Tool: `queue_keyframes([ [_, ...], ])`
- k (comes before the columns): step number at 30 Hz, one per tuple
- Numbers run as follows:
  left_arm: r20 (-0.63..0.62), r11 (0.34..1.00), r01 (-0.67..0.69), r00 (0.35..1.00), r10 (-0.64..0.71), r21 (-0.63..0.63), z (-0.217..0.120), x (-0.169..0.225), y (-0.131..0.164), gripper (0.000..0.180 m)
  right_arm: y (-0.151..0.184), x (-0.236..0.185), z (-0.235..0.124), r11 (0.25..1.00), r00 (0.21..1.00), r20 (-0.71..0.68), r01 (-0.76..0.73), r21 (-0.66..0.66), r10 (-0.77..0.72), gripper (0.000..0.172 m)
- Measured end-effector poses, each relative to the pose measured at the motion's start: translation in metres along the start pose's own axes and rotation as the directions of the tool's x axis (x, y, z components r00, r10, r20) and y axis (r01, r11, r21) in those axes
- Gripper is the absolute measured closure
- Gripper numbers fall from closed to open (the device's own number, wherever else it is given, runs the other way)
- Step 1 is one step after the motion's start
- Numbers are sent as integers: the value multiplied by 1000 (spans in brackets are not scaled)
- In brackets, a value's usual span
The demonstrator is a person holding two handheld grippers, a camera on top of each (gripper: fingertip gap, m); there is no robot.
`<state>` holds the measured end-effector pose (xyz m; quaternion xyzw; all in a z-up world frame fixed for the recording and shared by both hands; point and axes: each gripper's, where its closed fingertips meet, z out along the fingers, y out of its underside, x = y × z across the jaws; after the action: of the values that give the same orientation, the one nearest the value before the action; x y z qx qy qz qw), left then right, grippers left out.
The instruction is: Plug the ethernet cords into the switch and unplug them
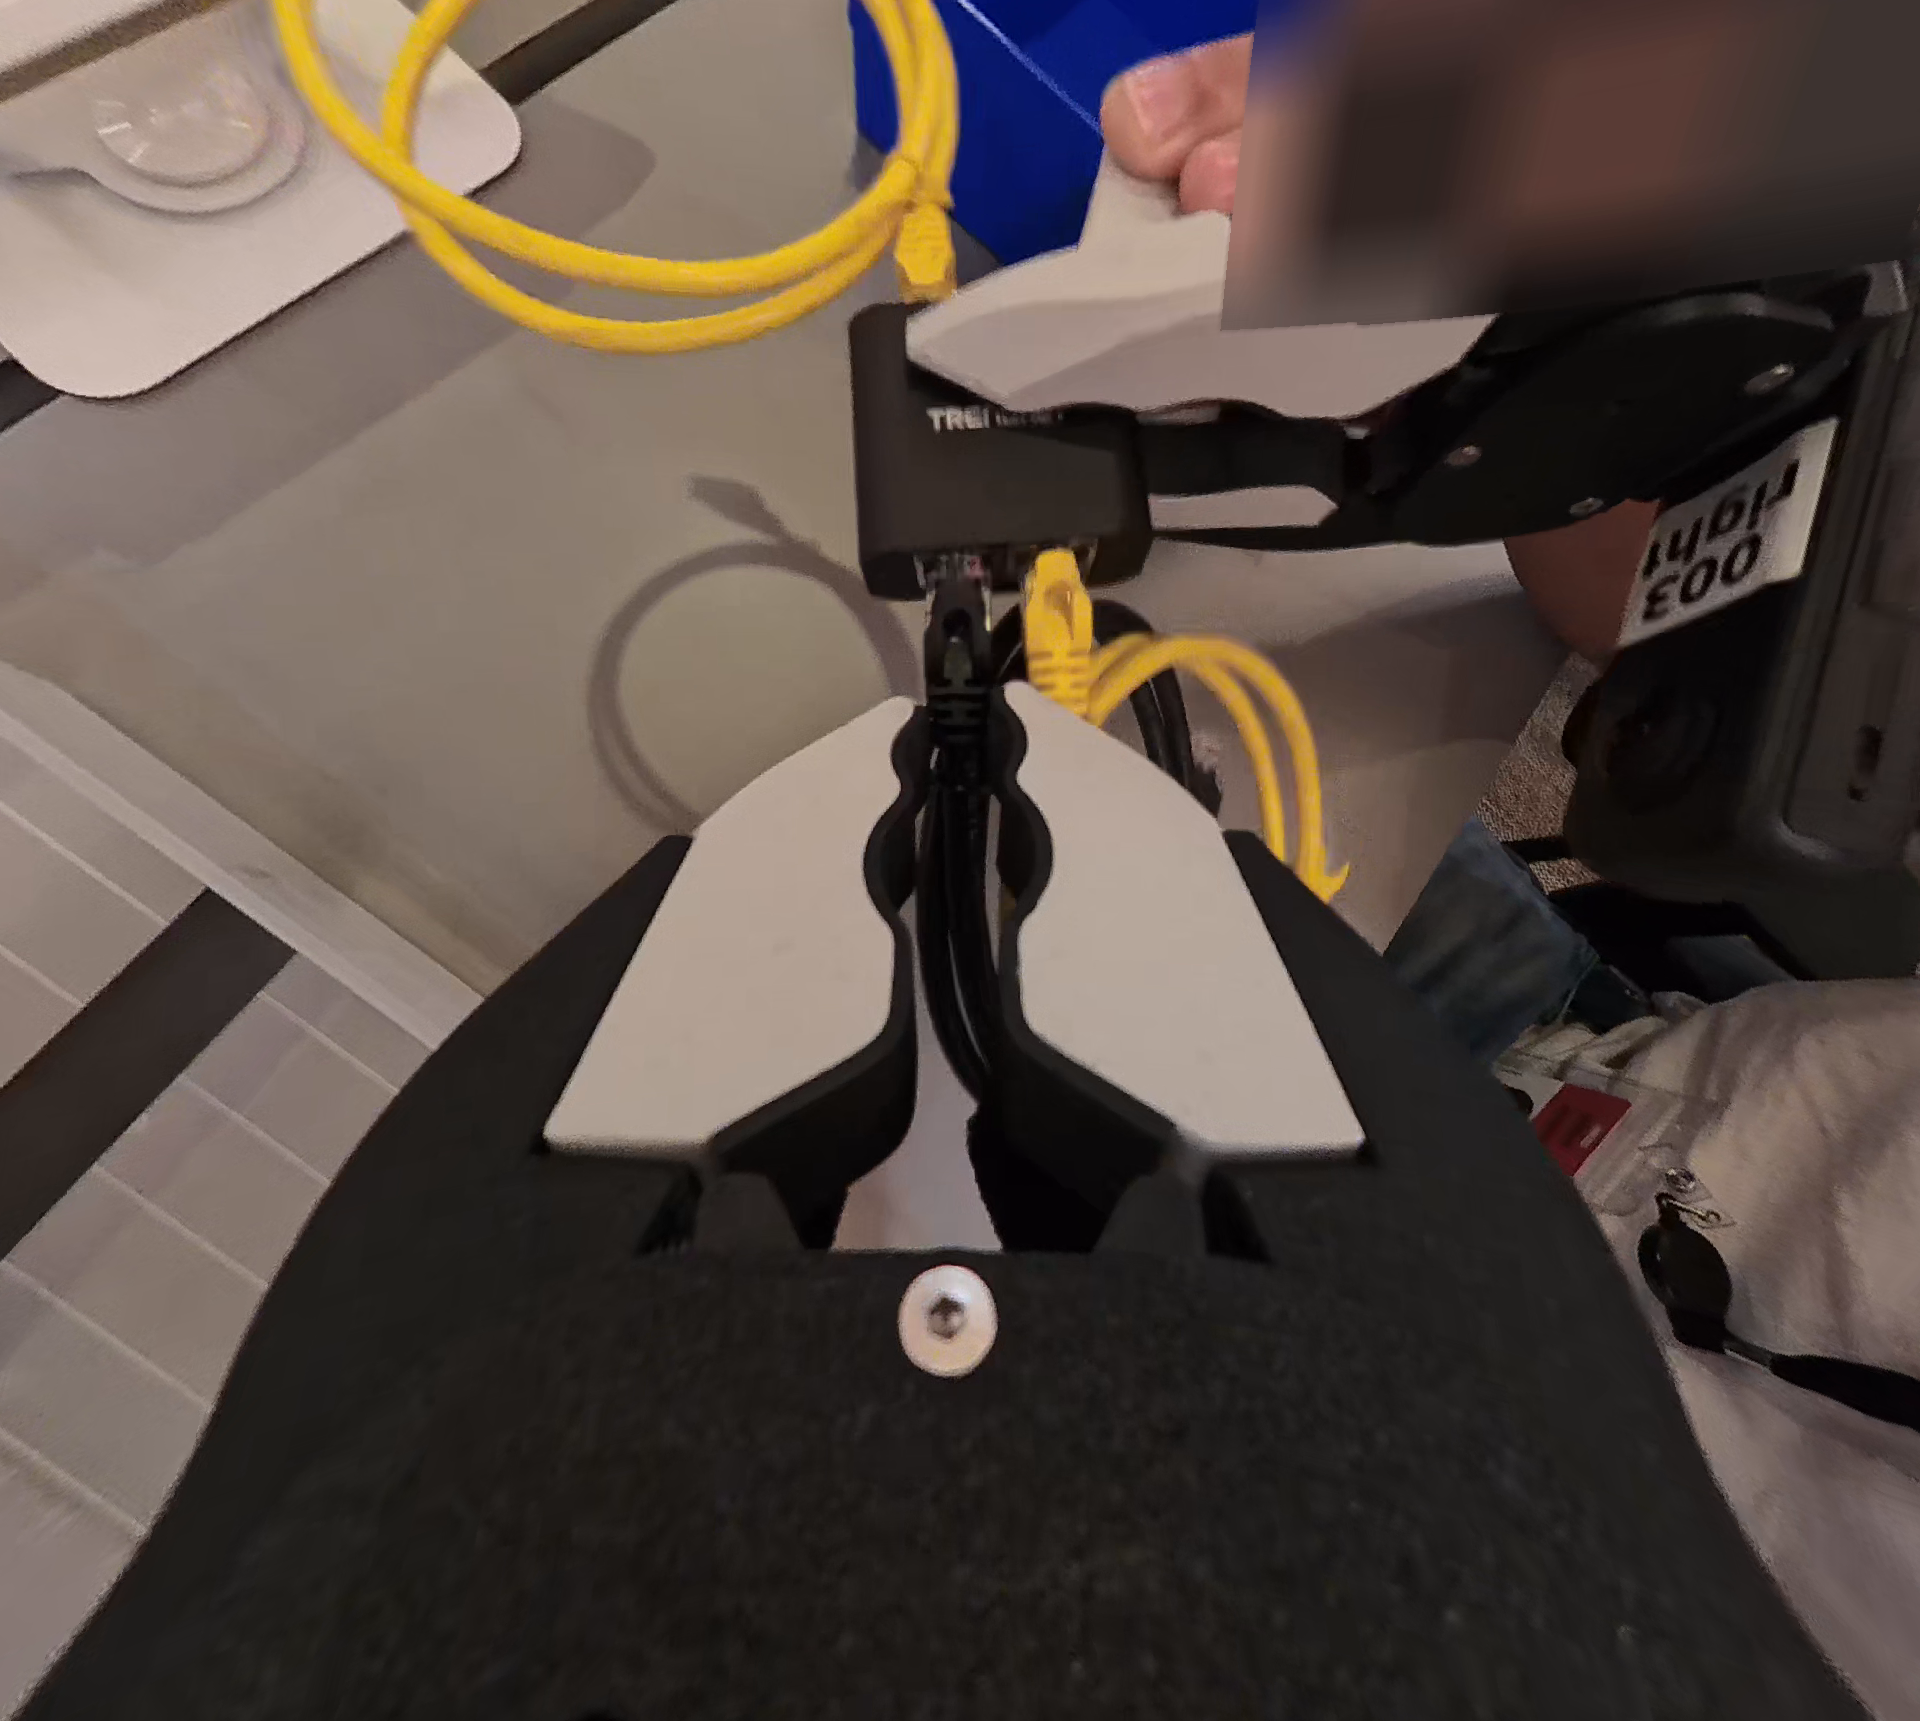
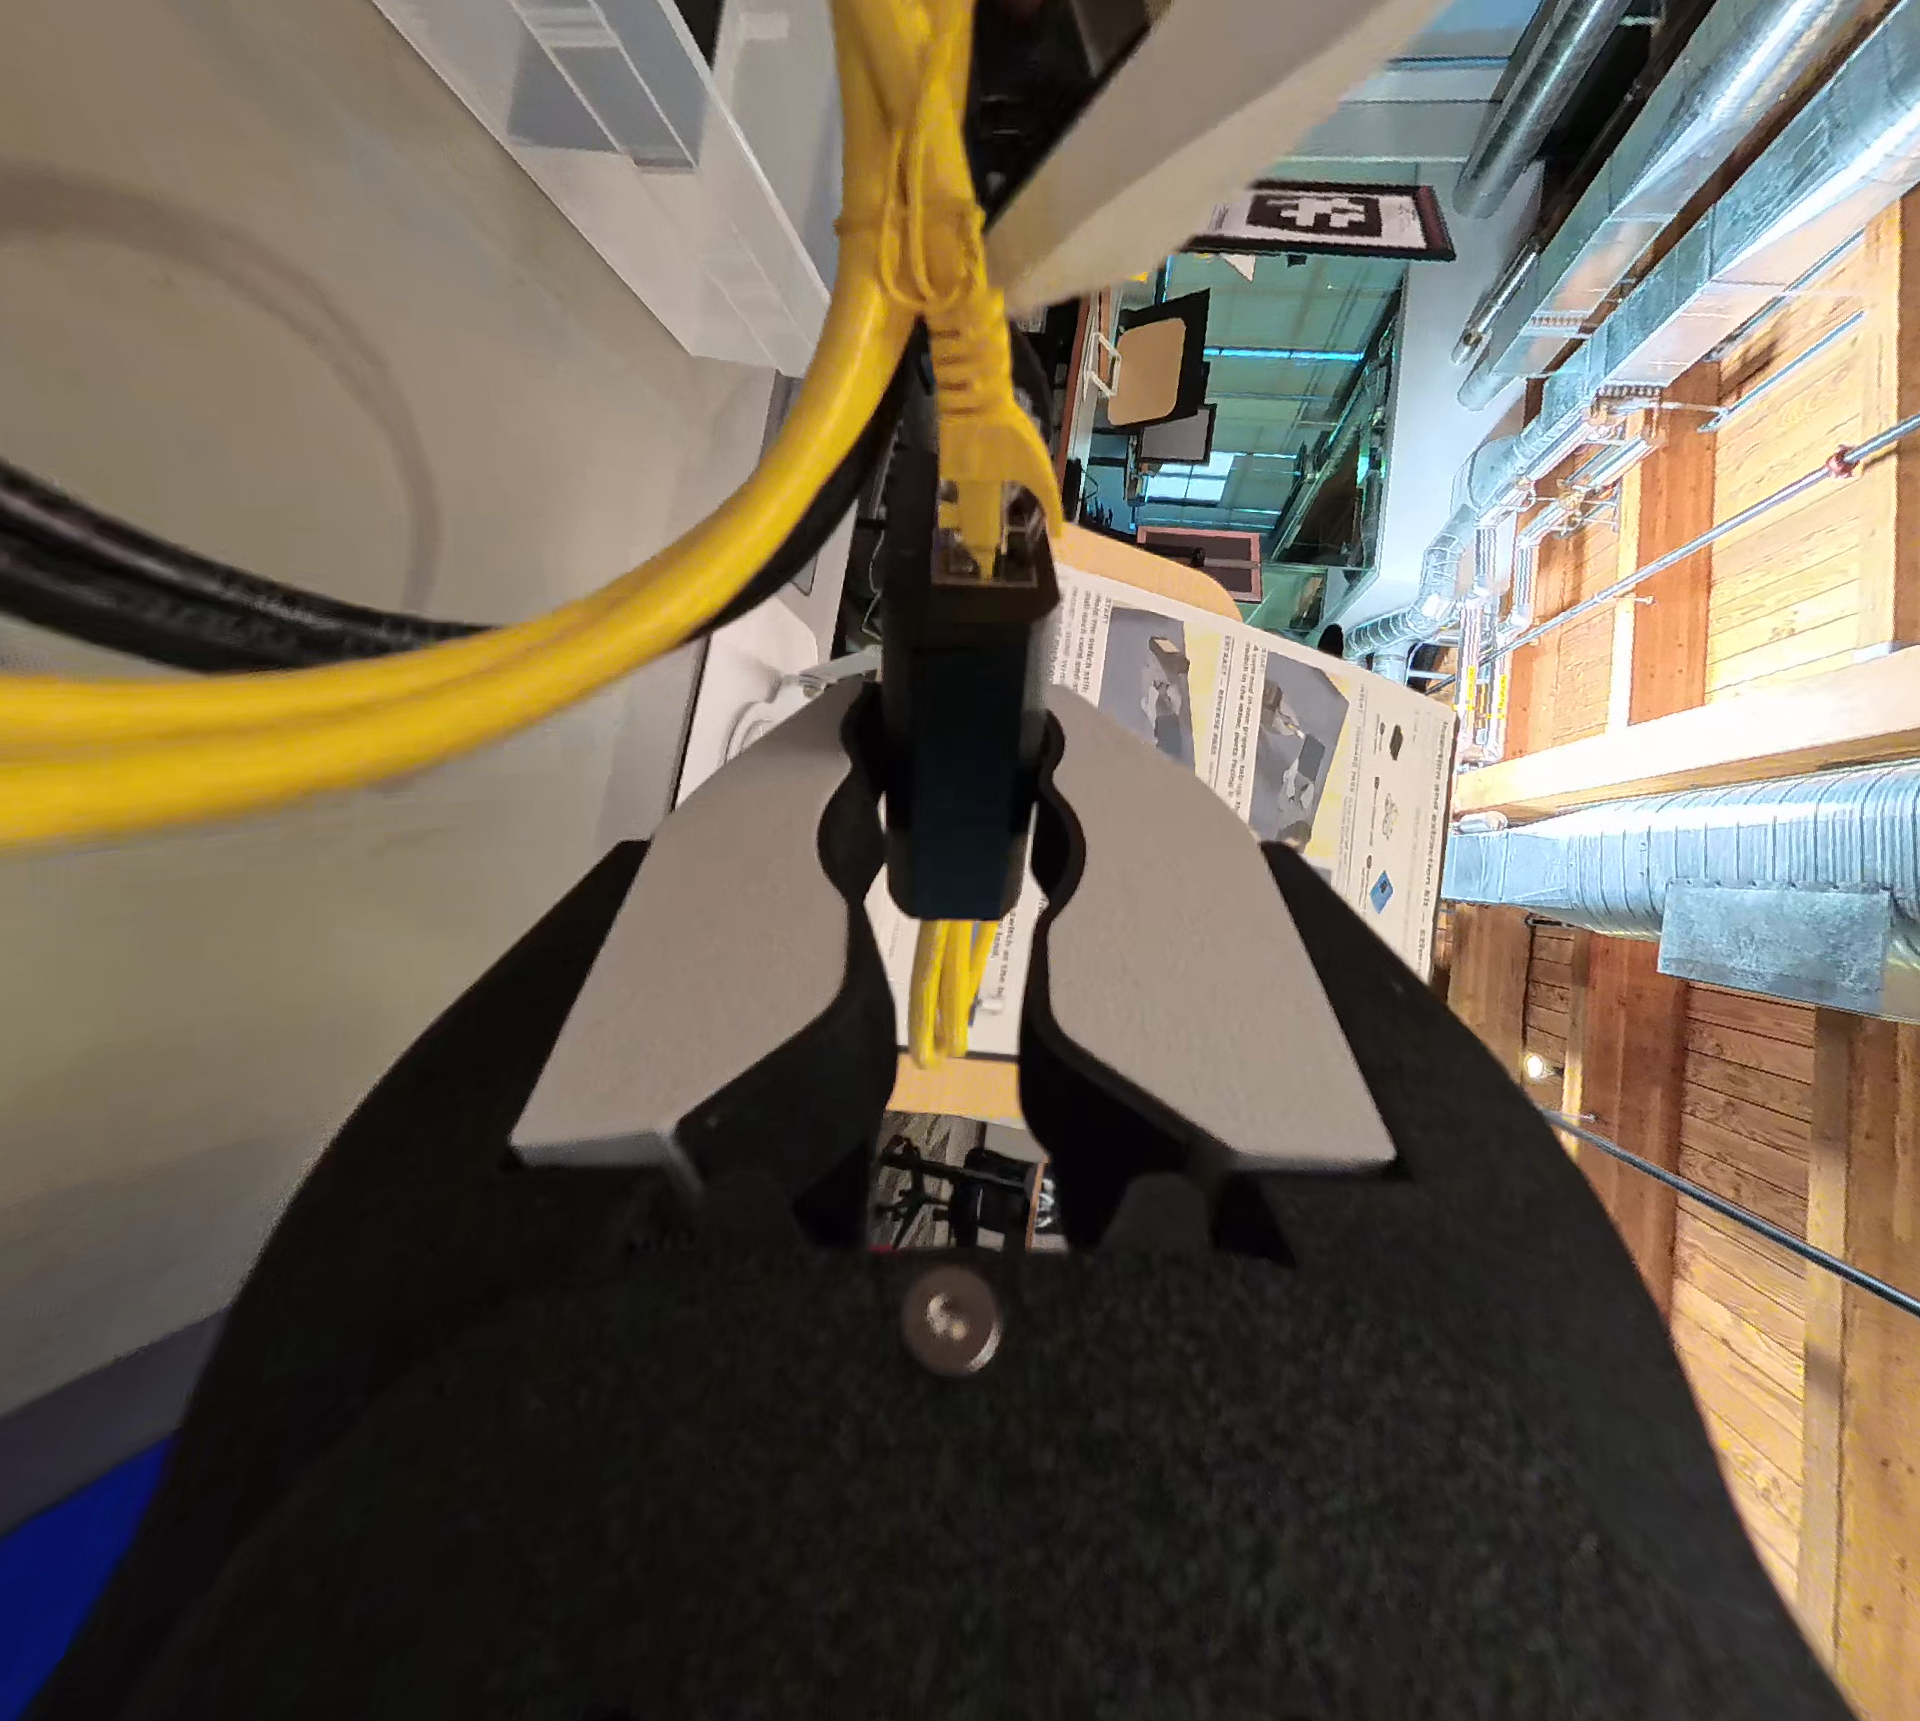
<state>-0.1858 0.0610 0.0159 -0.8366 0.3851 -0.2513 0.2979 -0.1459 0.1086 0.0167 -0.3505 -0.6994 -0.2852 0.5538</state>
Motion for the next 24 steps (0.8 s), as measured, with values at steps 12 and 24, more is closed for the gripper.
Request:
queue_keyframes([
  [12,51,996,-86,995,87,-16,0,-1,3,171,-7,-4,4,1000,1000,7,-22,18,21,149],
  [24,127,996,-89,988,90,-14,-3,-4,2,172,-12,-7,6,991,994,34,-111,79,108,149],
])
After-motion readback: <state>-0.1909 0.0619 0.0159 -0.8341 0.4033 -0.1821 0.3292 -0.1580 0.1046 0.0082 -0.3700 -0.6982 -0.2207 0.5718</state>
